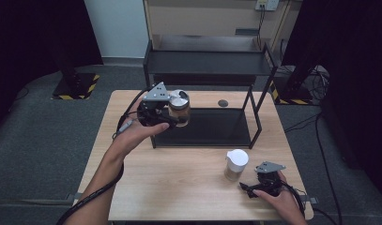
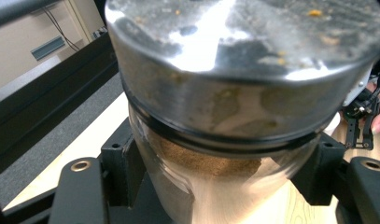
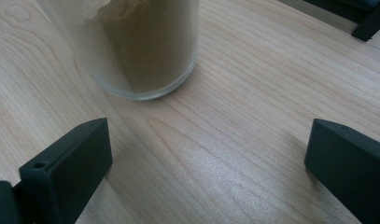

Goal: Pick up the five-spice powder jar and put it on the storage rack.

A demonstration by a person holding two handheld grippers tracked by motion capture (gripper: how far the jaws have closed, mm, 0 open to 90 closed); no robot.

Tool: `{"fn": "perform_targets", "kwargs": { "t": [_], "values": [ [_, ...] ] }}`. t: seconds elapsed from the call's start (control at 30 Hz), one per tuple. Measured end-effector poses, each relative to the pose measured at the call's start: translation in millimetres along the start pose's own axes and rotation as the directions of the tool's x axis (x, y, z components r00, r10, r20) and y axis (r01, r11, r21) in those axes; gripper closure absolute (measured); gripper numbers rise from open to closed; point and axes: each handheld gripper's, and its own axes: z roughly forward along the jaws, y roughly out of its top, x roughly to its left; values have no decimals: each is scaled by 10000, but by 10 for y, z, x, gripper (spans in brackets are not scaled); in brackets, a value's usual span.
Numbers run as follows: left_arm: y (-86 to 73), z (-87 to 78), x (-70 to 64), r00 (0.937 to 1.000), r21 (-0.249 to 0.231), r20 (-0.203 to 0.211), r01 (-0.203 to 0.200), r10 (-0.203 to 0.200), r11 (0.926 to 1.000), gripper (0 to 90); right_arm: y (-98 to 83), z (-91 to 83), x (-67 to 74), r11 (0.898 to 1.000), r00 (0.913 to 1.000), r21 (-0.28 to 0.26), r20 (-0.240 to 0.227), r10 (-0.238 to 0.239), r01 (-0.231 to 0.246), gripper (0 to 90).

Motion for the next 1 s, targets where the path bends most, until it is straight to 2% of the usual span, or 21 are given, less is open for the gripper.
{"fn": "perform_targets", "kwargs": {
  "t": [0.23,0.6,0.8,1.0],
  "values": [
    [109,-14,43,10000,-124,-2,74,-74,9999,296,0,0,-3,10000,10000,0,-10,-13,13,15],
    [331,-30,123,9999,-75,-132,94,-95,9999,296,2,2,-12,10000,10000,4,-43,-42,42,13],
    [410,-52,148,9997,49,-225,24,-23,10000,297,2,2,-12,10000,10000,3,-46,-44,44,13],
    [483,-117,183,9992,66,-374,118,-115,9999,297,2,2,-14,10000,10000,0,-52,-49,49,13]
  ]
}}
